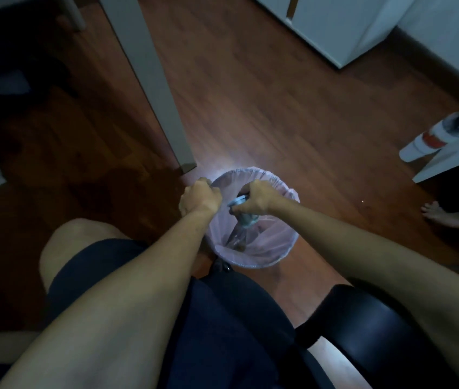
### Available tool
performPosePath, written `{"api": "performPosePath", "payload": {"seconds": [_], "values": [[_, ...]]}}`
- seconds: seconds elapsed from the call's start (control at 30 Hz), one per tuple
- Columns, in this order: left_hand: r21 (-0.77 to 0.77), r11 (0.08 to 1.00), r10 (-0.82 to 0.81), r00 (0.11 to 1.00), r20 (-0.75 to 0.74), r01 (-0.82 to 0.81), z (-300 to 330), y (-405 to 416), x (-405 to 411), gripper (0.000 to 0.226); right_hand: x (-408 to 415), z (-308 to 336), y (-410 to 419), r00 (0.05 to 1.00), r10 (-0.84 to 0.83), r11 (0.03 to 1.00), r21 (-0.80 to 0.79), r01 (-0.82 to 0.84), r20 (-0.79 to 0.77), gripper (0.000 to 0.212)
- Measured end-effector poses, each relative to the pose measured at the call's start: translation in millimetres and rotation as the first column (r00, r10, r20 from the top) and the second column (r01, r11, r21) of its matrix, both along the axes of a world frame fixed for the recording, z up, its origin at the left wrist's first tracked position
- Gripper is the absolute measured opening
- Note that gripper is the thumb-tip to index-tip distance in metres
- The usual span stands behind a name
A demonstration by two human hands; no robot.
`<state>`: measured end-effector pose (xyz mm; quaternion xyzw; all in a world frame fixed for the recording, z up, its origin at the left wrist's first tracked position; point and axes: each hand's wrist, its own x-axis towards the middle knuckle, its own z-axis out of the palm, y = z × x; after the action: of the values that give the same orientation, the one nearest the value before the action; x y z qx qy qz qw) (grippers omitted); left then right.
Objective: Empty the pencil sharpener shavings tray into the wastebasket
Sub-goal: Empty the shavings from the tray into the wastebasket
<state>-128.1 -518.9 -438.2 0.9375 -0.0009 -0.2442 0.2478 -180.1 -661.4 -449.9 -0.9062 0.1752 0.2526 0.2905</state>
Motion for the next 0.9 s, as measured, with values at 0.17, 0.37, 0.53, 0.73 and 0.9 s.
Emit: {"api": "performPosePath", "payload": {"seconds": [0.17, 0.37, 0.53, 0.73, 0.9], "values": [[-0.054, 0.998, -0.025, 0.998, 0.056, 0.028, 66, -3, 13, 0.035, 15, 66, -2, 0.997, -0.062, 0.998, -0.030, 0.063, 0.047, 0.044], [-0.135, 0.989, -0.029, 0.968, 0.249, 0.065, 161, 14, 30, 0.028, 35, 164, 0, 0.980, -0.123, 0.989, -0.063, 0.134, 0.153, 0.052], [-0.173, 0.983, 0.017, 0.913, 0.408, 0.059, 245, 45, 40, 0.024, 50, 263, 23, 0.948, -0.131, 0.987, -0.053, 0.152, 0.289, 0.068], [-0.209, 0.975, 0.060, 0.815, 0.577, 0.076, 350, 103, 53, 0.026, 73, 370, 68, 0.861, -0.067, 0.994, -0.045, 0.103, 0.504, 0.063], [-0.282, 0.959, 0.202, 0.720, 0.664, -0.008, 401, 163, 70, 0.031, 103, 414, 115, 0.788, -0.053, 0.999, 0.039, 0.036, 0.613, 0.044]]}}
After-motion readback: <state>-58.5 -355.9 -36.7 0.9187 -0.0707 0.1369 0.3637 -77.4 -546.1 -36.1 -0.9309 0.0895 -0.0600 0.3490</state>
